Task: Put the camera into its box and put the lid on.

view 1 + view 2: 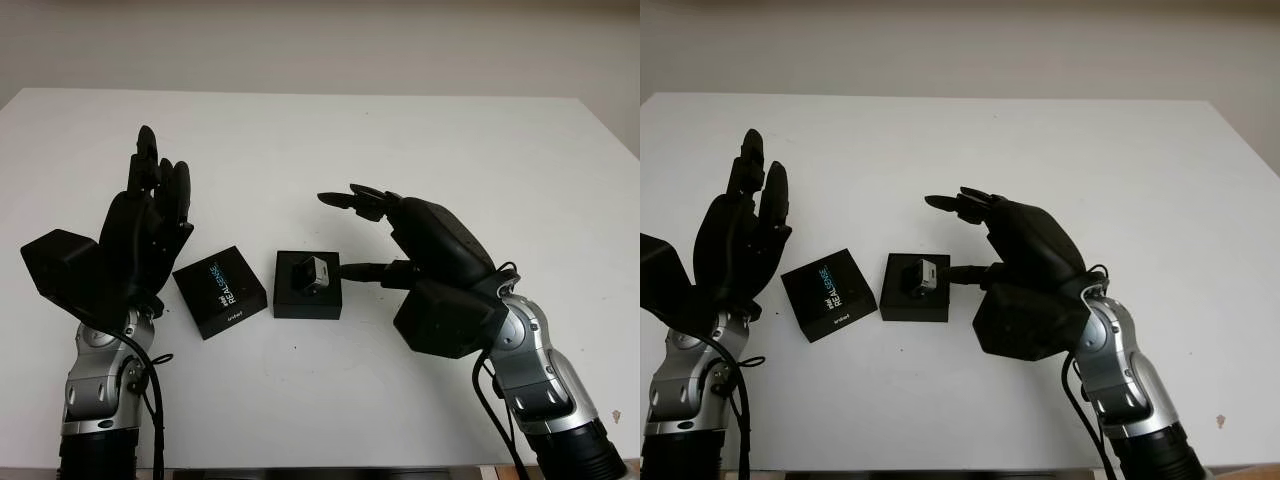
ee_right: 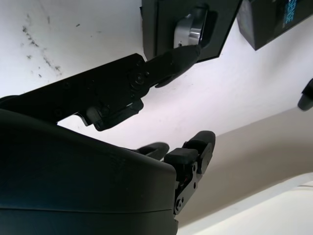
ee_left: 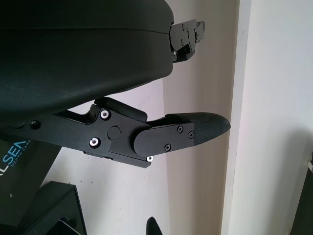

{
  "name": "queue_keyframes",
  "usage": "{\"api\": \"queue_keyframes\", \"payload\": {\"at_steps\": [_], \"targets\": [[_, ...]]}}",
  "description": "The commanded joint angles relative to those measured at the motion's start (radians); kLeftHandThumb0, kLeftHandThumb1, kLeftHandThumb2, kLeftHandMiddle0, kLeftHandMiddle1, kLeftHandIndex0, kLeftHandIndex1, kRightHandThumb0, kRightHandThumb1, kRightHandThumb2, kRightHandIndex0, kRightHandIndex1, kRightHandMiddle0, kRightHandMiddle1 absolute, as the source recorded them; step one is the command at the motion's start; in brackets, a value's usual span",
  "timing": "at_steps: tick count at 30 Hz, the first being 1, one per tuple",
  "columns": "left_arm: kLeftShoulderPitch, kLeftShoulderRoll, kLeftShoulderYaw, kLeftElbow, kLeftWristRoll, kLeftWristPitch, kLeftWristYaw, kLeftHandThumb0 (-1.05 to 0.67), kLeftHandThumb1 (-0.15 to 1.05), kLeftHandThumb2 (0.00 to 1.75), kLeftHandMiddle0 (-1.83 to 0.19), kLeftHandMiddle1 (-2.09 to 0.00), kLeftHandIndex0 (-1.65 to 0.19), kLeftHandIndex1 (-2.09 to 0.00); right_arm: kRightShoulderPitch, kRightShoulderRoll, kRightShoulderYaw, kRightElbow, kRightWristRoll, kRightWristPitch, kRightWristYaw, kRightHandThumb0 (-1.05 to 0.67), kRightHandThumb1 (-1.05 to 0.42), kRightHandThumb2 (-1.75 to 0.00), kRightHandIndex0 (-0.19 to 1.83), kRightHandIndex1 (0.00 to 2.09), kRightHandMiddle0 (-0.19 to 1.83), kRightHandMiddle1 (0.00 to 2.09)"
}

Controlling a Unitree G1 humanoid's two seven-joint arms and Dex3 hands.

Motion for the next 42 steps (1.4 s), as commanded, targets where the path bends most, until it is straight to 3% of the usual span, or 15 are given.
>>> {"api": "queue_keyframes", "payload": {"at_steps": [1, 6, 7, 8, 10, 12, 23, 42], "targets": [[0.001, 0.001, 0.001, -0.014, -0.003, -0.007, -0.003, -0.59, 1.05, 0.52, 0.19, 0.00, 0.19, 0.00, 0.016, 0.004, 0.021, -0.045, -0.042, 0.014, 0.000, -0.59, -0.82, -0.04, 0.42, 0.23, 0.44, 0.31], [0.005, 0.005, -0.004, -0.016, 0.007, -0.013, -0.004, -0.60, 1.05, 0.52, 0.19, 0.00, 0.19, 0.00, 0.014, 0.025, 0.072, -0.057, -0.133, 0.048, 0.006, -0.62, -0.83, -0.05, 0.38, 0.20, 0.43, 0.32], [0.006, 0.005, -0.005, -0.018, 0.007, -0.011, -0.004, -0.60, 1.05, 0.52, 0.19, 0.00, 0.19, 0.00, 0.011, 0.029, 0.080, -0.048, -0.148, 0.047, -0.003, -0.62, -0.82, -0.05, 0.38, 0.20, 0.42, 0.39], [0.006, 0.004, -0.004, -0.020, 0.005, -0.010, -0.004, -0.60, 1.05, 0.52, 0.19, 0.00, 0.19, 0.00, 0.008, 0.030, 0.087, -0.038, -0.167, 0.044, -0.011, -0.62, -0.81, -0.05, 0.38, 0.21, 0.33, 0.63], [0.007, -0.001, -0.004, -0.024, 0.005, -0.008, 0.002, -0.60, 1.05, 0.51, 0.19, 0.00, 0.19, 0.00, 0.000, 0.035, 0.101, -0.022, -0.203, 0.047, -0.022, -0.63, -0.81, -0.05, 0.37, 0.22, 0.24, 0.90], [0.008, 0.000, -0.006, -0.026, 0.005, -0.006, 0.001, -0.60, 1.05, 0.51, 0.19, 0.00, 0.19, 0.00, -0.009, 0.038, 0.116, 0.000, -0.251, 0.046, -0.047, -0.65, -0.81, -0.06, 0.38, 0.22, 0.22, 0.96], [0.004, 0.001, -0.012, -0.020, 0.010, -0.003, 0.003, -0.60, 1.05, 0.54, 0.19, 0.00, 0.19, 0.00, -0.042, 0.077, 0.169, 0.073, -0.432, 0.069, -0.153, -0.67, -0.82, -0.06, 0.46, 0.27, 0.35, 0.88], [-0.003, 0.003, -0.013, -0.015, 0.019, -0.005, 0.010, -0.60, 1.05, 0.54, 0.19, 0.00, 0.19, 0.00, -0.052, 0.072, 0.185, 0.089, -0.452, 0.061, -0.152, -0.68, -0.86, -0.05, 0.46, 0.32, 0.41, 0.74]]}}
